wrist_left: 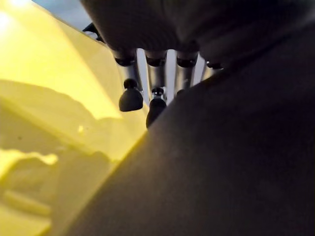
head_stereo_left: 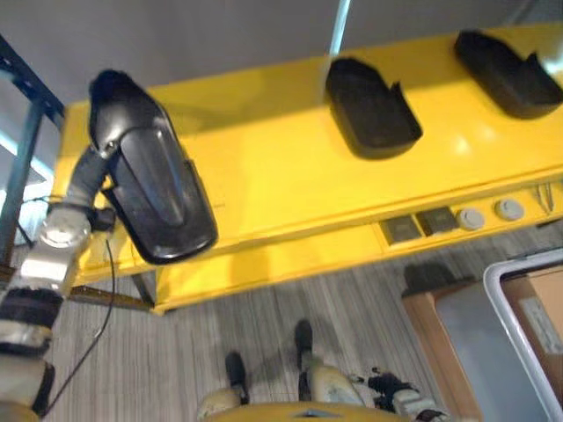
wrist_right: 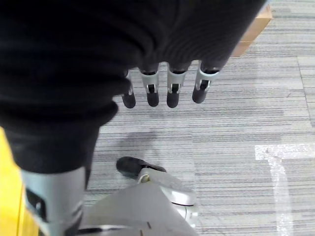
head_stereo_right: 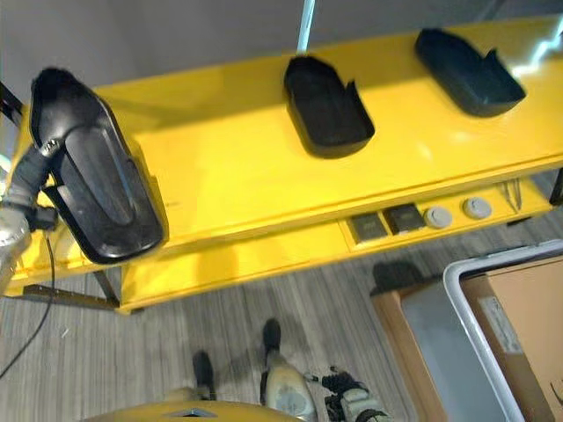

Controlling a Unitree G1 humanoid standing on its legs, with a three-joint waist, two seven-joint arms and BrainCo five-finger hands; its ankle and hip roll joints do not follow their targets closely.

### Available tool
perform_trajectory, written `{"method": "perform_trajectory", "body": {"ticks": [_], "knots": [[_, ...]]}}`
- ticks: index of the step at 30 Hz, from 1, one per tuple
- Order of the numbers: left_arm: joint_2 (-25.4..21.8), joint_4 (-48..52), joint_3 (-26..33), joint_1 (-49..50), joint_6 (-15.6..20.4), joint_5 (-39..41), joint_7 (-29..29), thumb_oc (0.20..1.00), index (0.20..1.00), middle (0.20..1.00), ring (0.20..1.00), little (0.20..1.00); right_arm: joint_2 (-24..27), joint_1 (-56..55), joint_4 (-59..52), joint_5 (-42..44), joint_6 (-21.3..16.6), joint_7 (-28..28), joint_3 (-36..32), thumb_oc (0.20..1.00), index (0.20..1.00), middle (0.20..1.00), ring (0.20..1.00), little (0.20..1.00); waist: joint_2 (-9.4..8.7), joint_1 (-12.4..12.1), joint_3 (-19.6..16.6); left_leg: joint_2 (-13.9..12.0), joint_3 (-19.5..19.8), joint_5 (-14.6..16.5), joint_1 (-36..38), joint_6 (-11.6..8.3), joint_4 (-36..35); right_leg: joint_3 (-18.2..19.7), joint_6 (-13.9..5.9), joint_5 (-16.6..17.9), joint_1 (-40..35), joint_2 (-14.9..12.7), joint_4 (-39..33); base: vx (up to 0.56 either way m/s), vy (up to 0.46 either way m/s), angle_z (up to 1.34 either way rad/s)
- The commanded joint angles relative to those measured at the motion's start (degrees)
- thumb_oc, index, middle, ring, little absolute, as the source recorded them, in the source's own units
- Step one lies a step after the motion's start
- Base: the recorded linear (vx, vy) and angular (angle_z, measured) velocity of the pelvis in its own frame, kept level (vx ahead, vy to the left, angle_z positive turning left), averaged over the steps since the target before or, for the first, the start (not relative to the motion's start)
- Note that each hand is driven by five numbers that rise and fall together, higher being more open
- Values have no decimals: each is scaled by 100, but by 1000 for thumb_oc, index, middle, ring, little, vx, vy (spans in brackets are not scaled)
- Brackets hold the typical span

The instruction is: Move parts from the plastic box to the shelf.

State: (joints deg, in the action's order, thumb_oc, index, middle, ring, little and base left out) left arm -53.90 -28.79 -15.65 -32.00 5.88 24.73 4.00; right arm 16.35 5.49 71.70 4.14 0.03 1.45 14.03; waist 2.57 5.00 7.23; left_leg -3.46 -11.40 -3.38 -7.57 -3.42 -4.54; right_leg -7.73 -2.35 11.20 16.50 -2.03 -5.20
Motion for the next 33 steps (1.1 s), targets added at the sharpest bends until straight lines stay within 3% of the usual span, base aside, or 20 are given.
{"method": "perform_trajectory", "body": {"ticks": [1,2,9,18,20,21,26,33], "knots": [[-531,-422,-86,-959,103,15,-47,200,200,200,200,200,-150,222,18,65,3,-89,248,1000,1000,1000,1000,1000,-68,87,204,-114,509,355,-58,22,-46,-38,-525,-749,-327,-108,20,-36,-19,-9],[-582,-755,-388,-1302,22,-159,-99,200,200,200,200,200,-128,289,48,91,10,-83,293,1000,1000,1000,1000,1000,-74,103,271,-115,509,316,-150,15,-46,-31,-535,-710,-237,-108,20,-18,-16,-13],[-430,-1756,-942,-2076,22,-288,-84,200,200,200,200,200,-208,435,108,228,-12,-103,451,1000,1000,1000,1000,1000,-122,128,432,-150,488,246,-355,-16,-46,-16,-560,-648,-42,-106,20,0,-7,-7],[-222,-1798,-1077,-2076,2,-325,-85,200,200,200,200,200,-343,580,113,306,-45,-103,616,1000,1000,1000,1000,1000,-168,128,571,-165,486,209,-499,-37,-46,-13,-570,-624,96,-105,20,0,0,0],[-169,-1883,-1064,-2088,-18,-349,-66,586,586,586,586,586,-353,594,121,356,-51,-86,594,1000,1000,1000,1000,1000,-181,138,575,-176,481,213,-489,-38,-46,-13,-565,-629,98,-99,20,0,0,0],[-176,-1858,-1050,-2079,-20,-370,-60,1000,1000,1000,1000,1000,-352,589,111,384,-53,-77,565,1000,1000,1000,1000,1000,-186,136,573,-184,471,218,-479,-40,-46,-9,-563,-636,89,-96,20,0,0,0],[-226,-1528,-1088,-2014,-48,-646,-52,1000,1000,1000,1000,1000,-320,513,136,406,-53,-84,510,1000,1000,1000,1000,1000,-193,130,547,-193,448,250,-357,-45,-46,10,-542,-680,-9,-82,20,0,0,0],[69,-1558,-850,-1743,-198,-1175,110,1000,1000,1000,1000,1000,-293,335,22,263,-42,-138,546,1000,1000,1000,1000,1000,-205,139,463,-217,387,298,-93,-40,-46,57,-509,-769,-252,-64,20,0,0,0]]}}
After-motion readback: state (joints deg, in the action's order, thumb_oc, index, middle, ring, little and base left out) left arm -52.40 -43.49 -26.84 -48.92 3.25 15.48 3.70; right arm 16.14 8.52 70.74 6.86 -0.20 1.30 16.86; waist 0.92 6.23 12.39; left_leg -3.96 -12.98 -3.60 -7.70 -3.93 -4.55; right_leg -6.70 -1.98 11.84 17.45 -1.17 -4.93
